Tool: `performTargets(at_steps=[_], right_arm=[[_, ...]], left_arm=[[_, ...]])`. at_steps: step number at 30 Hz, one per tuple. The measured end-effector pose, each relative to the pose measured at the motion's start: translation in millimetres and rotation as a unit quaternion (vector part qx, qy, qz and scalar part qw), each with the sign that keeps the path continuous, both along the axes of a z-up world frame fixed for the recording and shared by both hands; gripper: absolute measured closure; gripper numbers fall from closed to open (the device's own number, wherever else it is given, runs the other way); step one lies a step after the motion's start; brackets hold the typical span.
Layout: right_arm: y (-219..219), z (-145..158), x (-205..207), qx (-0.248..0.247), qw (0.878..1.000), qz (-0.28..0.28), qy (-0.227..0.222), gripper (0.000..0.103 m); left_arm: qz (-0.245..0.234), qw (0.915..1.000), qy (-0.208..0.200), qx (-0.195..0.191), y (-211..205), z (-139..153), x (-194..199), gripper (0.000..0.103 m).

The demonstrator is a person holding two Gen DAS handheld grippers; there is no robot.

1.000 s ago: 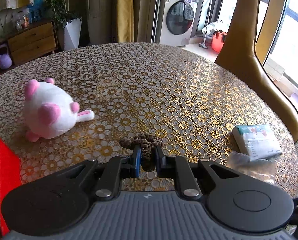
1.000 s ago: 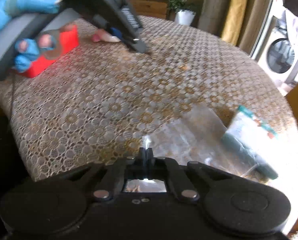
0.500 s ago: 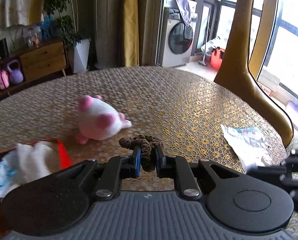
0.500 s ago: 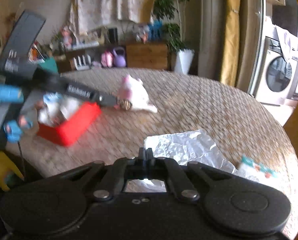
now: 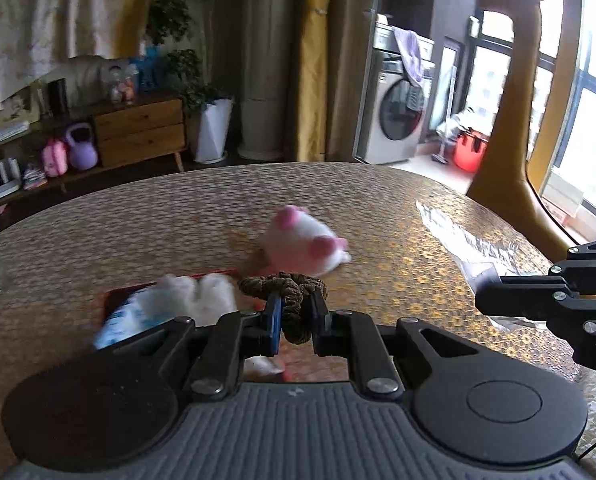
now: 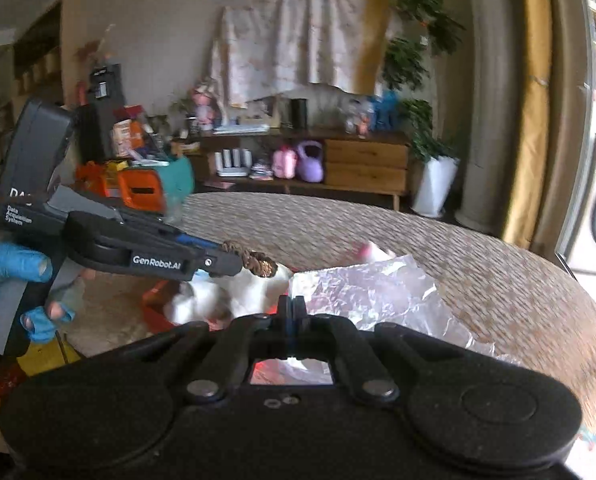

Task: Organize soft objects
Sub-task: 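Carry the hair tie with the left gripper while the right gripper carries the sheet over the tin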

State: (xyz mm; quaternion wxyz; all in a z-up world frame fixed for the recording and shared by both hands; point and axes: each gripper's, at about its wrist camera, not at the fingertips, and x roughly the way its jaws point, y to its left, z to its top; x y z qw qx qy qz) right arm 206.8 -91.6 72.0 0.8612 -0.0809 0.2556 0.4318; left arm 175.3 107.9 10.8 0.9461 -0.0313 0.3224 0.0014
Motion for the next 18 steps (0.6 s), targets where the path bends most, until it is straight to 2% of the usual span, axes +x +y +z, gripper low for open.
performTargets(at_steps=[10,18], right_arm=[[82,5,-10,-0.021,0.996,0.078,-0.027,0.103],[140,-28,-17,-0.064,0.989,0.126,-0.038,0.103]], left_arm=[[0.049,0.9988,-0.001,-0.001,66,-3,-15,0.088],[0.073,0.9973,0.005,-0.005,100,-13,-12,0.088]])
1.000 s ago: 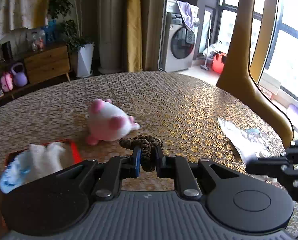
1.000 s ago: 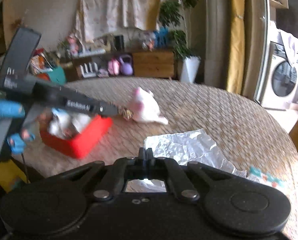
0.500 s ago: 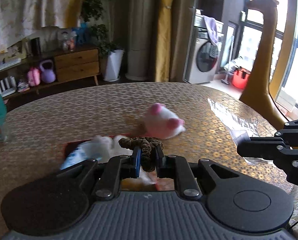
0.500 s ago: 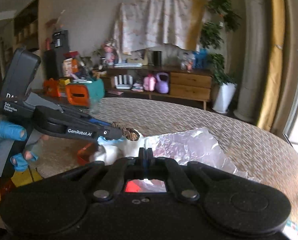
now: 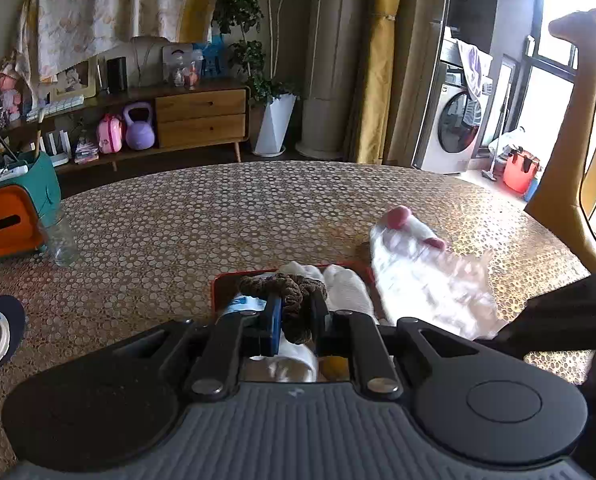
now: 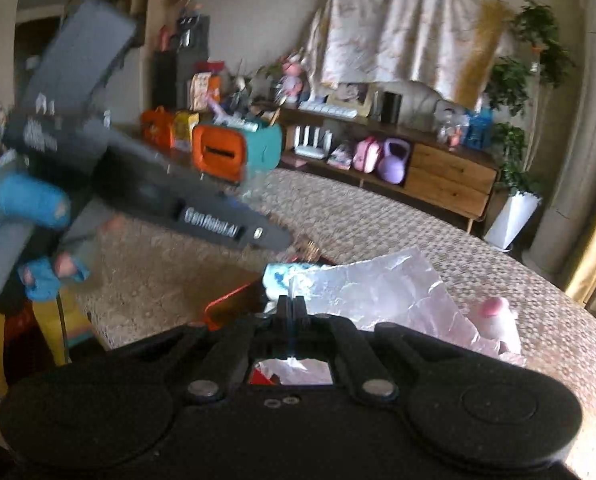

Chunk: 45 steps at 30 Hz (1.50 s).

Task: Organize soft objects
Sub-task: 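Carry the hair tie with the left gripper while the right gripper carries the sheet over the tin, then open the left gripper dropping the hair tie while the right gripper drops the sheet into the tin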

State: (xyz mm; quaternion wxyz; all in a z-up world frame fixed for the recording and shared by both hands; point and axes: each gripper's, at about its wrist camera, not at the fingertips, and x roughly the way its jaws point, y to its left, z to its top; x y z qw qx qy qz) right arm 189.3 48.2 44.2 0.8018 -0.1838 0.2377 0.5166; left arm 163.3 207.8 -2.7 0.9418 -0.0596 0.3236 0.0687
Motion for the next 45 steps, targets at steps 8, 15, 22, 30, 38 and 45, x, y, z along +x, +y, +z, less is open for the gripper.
performTargets(at_steps=[8,15,22,30,38,45], right_arm=[[36,-35,0,-0.035,0.999,0.037,-0.003,0.103],[41,-62,12,-0.057,0.997,0.028,0.032,0.103],[45,-77,23,-0.060,0.995,0.013,0.084,0.103],[46,-80,27,-0.061,0.993,-0.002,0.098,0.103],[46,-78,23,-0.066,0.994,-0.012,0.092,0.082],[38,-70,20,-0.051,0.994,-0.020,0.093,0.067]], left_arm=[[0.004,0.9999,0.005,-0.015,14,-18,21,0.088],[0.002,0.9994,0.006,-0.035,20,-44,45,0.088],[0.007,0.9979,0.035,-0.054,28,-75,61,0.088],[-0.005,0.9958,0.070,-0.059,24,-98,65,0.088],[0.009,0.9943,0.081,-0.069,26,-103,67,0.088],[0.016,0.9948,0.068,-0.074,26,-92,57,0.066]])
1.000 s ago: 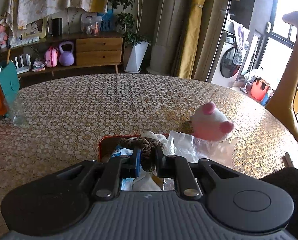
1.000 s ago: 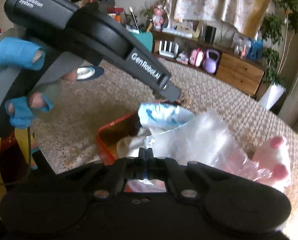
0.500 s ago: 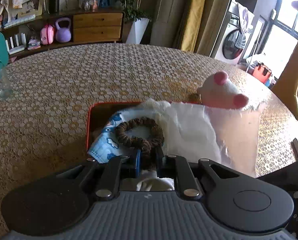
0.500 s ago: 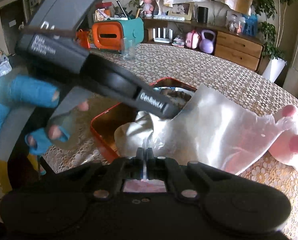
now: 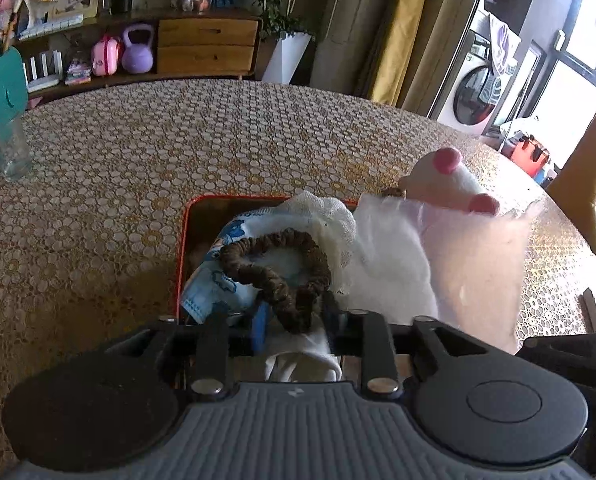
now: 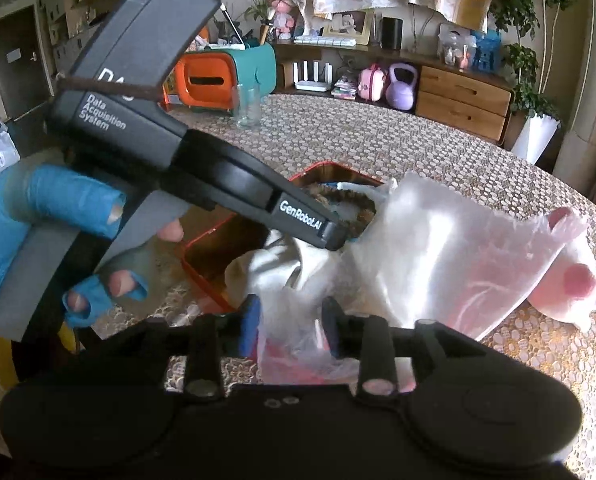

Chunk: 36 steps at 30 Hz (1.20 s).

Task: Organize soft objects
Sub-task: 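Open the left gripper dropping the hair tie while the right gripper drops the sheet into the tin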

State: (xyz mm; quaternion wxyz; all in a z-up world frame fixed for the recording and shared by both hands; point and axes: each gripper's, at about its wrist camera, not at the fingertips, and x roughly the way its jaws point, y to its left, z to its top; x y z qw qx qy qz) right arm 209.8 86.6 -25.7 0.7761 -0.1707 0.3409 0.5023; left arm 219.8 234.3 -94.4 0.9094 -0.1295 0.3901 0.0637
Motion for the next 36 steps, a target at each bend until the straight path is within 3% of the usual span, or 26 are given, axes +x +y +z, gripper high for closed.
performTargets(at_steps=[1,3,8,14,17,30,36], right_arm=[[-1,1,-1,0.002,1.000,0.001,-0.001,0.064],[-4,3,-3,0.007,1.000,0.000,-0.004,0.060],[-10,12,-9,0.024,1.000,-0.006,-0.013,0.042],[-30,29,-12,0.053,0.998,-0.025,-0.017,0.033],[-43,40,-13,0.074,0.996,-0.039,-0.020,0.026],[-105,71,-25,0.151,0.980,-0.121,-0.041,0.009],[-128,76,-37,0.183,0.970,-0.147,-0.062,0.001]], left_arm=[[0.001,1.0000,-0.003,0.004,-1,3,-1,0.061],[0.007,0.9998,-0.013,0.011,-2,8,-6,0.040],[0.011,0.9993,-0.032,0.017,-2,23,-18,0.039],[0.012,0.9976,-0.053,0.043,-8,45,-35,0.038],[0.010,0.9965,-0.065,0.052,-11,53,-46,0.031],[-0.002,0.9919,-0.096,0.083,-45,81,-91,0.024],[-0.002,0.9919,-0.101,0.077,-64,81,-111,0.023]])
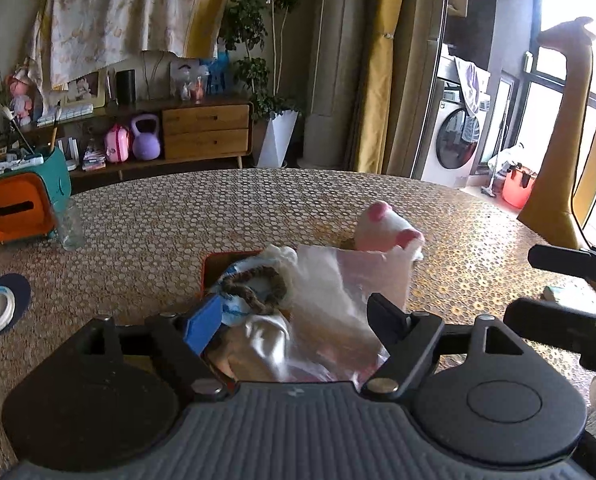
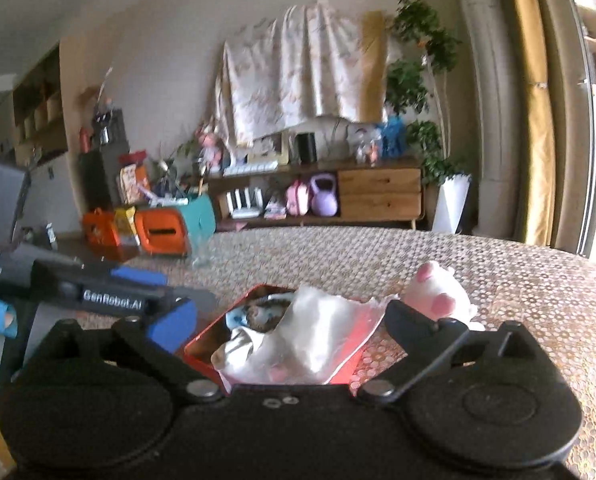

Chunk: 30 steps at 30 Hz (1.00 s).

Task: Organize soft objects
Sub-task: 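Open the left gripper dropping the hair tie while the right gripper drops the sheet into the tin, then withdraw both open grippers from the red tin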

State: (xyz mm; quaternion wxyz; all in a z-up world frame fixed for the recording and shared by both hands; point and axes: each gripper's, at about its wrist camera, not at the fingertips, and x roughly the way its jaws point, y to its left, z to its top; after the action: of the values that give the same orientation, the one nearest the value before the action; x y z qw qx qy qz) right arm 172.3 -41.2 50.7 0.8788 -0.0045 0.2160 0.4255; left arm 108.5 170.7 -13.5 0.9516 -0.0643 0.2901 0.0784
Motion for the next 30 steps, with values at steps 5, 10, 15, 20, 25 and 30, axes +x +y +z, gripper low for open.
performTargets(at_steps=[5,10,15,20,25,30], right_arm=[[-13,-2,-10,0.020,1.000,-0.018,-0.012,0.000],[-21,-10,-17,0.022,0.999,-0.044,-0.005,0.000],[-25,-15,-23,0.016,0.998,-0.061,0.011,0.000],[-28,-17,-31,0.015,0.998,-0.066,0.012,0.000],[-28,-17,-35,0.014,0.997,-0.069,0.013,0.000],[-33,-17,-40,0.016,0.997,-0.075,0.019,0.000]], left_arm=[[0.010,0.9999,-0.009,0.003,-16,-2,-17,0.018],[0.009,0.9999,-0.014,0.000,-28,-3,-28,0.018],[0.006,0.9998,-0.020,-0.005,-40,-2,-39,0.010],[0.003,0.9996,-0.025,-0.010,-50,-1,-48,0.005],[0.005,0.9993,-0.034,-0.011,-56,-1,-59,0.001],[0.010,0.9991,-0.039,-0.012,-60,-1,-67,0.001]])
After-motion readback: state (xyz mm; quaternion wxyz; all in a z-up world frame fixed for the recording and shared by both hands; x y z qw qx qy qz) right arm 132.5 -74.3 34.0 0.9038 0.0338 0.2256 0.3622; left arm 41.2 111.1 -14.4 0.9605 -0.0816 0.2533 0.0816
